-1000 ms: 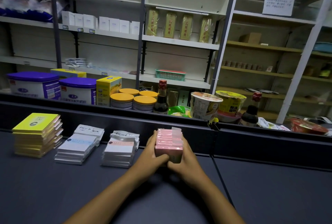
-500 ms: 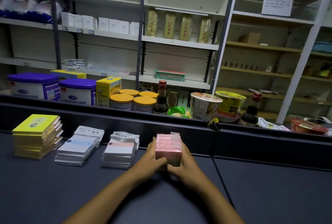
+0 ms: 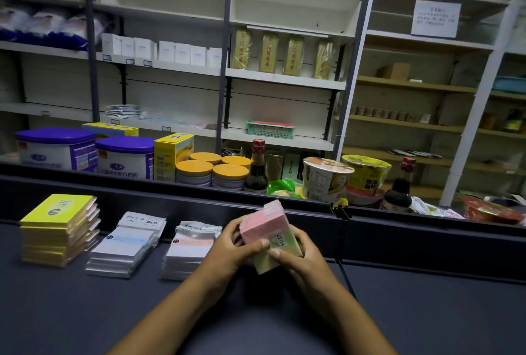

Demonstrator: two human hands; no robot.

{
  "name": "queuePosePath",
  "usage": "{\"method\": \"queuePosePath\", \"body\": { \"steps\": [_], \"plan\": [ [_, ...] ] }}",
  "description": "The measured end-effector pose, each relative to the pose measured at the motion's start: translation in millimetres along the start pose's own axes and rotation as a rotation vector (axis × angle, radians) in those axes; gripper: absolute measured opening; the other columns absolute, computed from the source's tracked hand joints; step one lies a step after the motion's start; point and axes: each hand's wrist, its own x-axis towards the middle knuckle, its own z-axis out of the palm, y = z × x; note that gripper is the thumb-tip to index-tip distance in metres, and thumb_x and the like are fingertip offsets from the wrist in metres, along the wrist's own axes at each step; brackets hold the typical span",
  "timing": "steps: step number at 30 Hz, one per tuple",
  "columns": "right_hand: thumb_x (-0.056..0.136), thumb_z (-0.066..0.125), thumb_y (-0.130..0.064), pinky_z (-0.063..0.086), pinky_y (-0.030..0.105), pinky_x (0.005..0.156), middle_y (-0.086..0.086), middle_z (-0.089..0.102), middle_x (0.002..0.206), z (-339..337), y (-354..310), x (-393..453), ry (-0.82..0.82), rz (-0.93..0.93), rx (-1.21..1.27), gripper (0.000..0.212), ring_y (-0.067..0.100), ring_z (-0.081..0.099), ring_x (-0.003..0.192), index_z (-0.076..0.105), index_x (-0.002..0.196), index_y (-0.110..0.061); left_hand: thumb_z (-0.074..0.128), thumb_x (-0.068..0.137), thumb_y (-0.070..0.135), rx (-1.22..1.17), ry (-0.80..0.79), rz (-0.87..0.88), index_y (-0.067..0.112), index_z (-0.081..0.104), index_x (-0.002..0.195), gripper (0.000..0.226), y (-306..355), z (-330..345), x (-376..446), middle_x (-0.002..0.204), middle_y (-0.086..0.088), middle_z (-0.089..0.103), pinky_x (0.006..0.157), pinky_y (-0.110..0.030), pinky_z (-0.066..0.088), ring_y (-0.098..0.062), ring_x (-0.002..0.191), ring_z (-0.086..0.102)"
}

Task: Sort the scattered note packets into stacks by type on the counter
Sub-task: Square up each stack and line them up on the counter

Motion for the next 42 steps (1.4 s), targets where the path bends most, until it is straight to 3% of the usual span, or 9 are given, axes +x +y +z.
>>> {"method": "queuePosePath", "body": {
  "steps": [7, 11, 14, 20, 25, 28, 35, 38, 42],
  "plan": [
    [0.060, 0.089, -0.007, 0.057, 0.027, 0.086, 0.000, 0.055, 0.136, -9, -5, -4, 0.020, 0.006, -0.090, 0.103, 0.016, 0.066, 0.113, 0.034, 0.146, -0.024, 0.087, 0.052, 0.035, 0.277, -0.128, -0.053, 0.030, 0.045, 0.130, 0.088, -4, -12, 6, 0.130, -0.001, 0.057, 0.096, -0.031, 0.053, -0.014, 0.115, 0.062],
    [0.072, 0.075, 0.012, 0.054, 0.022, 0.087, -0.001, 0.051, 0.139, -10, -2, -9, -0.060, 0.004, -0.267, 0.095, 0.009, 0.062, 0.116, 0.028, 0.146, -0.024, 0.073, 0.052, 0.046, 0.710, -0.146, -0.078, 0.027, 0.043, 0.125, 0.082, -13, -12, 6, 0.128, 0.001, 0.048, 0.091, -0.017, 0.048, -0.007, 0.114, 0.056],
    [0.076, 0.072, 0.006, 0.052, 0.022, 0.089, 0.004, 0.055, 0.137, -7, 0, -12, -0.108, 0.010, -0.355, 0.083, 0.011, 0.062, 0.117, 0.032, 0.144, -0.021, 0.066, 0.067, 0.050, 1.070, -0.185, -0.040, 0.028, 0.042, 0.136, 0.077, -25, -11, 4, 0.121, -0.001, 0.042, 0.106, -0.029, 0.036, -0.017, 0.121, 0.040],
    [0.073, 0.078, -0.008, 0.044, 0.037, 0.111, 0.003, 0.042, 0.147, -1, -4, -17, -0.100, 0.001, -0.408, 0.101, 0.013, 0.053, 0.129, 0.020, 0.155, -0.024, 0.063, 0.076, 0.043, 1.087, -0.208, -0.011, 0.029, 0.042, 0.136, 0.065, -26, -11, 4, 0.114, 0.002, 0.039, 0.103, -0.027, 0.033, -0.018, 0.119, 0.038],
    [0.070, 0.081, -0.009, 0.049, 0.028, 0.105, 0.000, 0.048, 0.145, -3, -4, -14, -0.036, -0.045, -0.383, 0.097, 0.009, 0.056, 0.126, 0.031, 0.152, -0.021, 0.069, 0.078, 0.036, 0.919, -0.167, 0.049, 0.041, 0.048, 0.126, 0.053, -25, -11, 5, 0.115, 0.007, 0.042, 0.097, -0.013, 0.033, -0.009, 0.119, 0.041],
    [0.072, 0.082, -0.005, 0.048, 0.028, 0.106, 0.004, 0.049, 0.144, -3, 1, -13, -0.065, -0.025, -0.386, 0.089, 0.011, 0.056, 0.127, 0.036, 0.147, -0.017, 0.068, 0.080, 0.038, 1.019, -0.200, 0.016, 0.036, 0.046, 0.132, 0.056, -28, -11, 5, 0.115, 0.003, 0.041, 0.106, -0.024, 0.033, -0.014, 0.120, 0.039],
    [0.071, 0.082, -0.005, 0.050, 0.022, 0.099, 0.000, 0.052, 0.140, -6, 2, -10, -0.034, -0.036, -0.384, 0.087, 0.008, 0.059, 0.123, 0.039, 0.145, -0.019, 0.070, 0.080, 0.032, 0.978, -0.187, 0.053, 0.036, 0.049, 0.133, 0.056, -22, -11, 3, 0.116, 0.005, 0.043, 0.102, -0.018, 0.031, -0.008, 0.119, 0.038],
    [0.074, 0.080, -0.001, 0.049, 0.023, 0.102, 0.000, 0.055, 0.139, -6, 5, -10, -0.064, -0.015, -0.380, 0.083, 0.008, 0.058, 0.123, 0.040, 0.144, -0.018, 0.070, 0.082, 0.033, 1.004, -0.209, 0.024, 0.033, 0.050, 0.133, 0.054, -24, -9, 2, 0.121, 0.000, 0.047, 0.107, -0.025, 0.034, -0.012, 0.120, 0.040],
    [0.078, 0.073, 0.008, 0.054, 0.020, 0.086, 0.002, 0.069, 0.121, -10, -3, -7, -0.028, 0.013, -0.318, 0.059, 0.012, 0.068, 0.108, 0.056, 0.129, -0.016, 0.072, 0.083, 0.021, 0.790, -0.166, -0.009, 0.020, 0.062, 0.120, 0.038, -16, -5, 2, 0.118, -0.003, 0.063, 0.102, -0.034, 0.046, -0.014, 0.111, 0.060]
  ]
}}
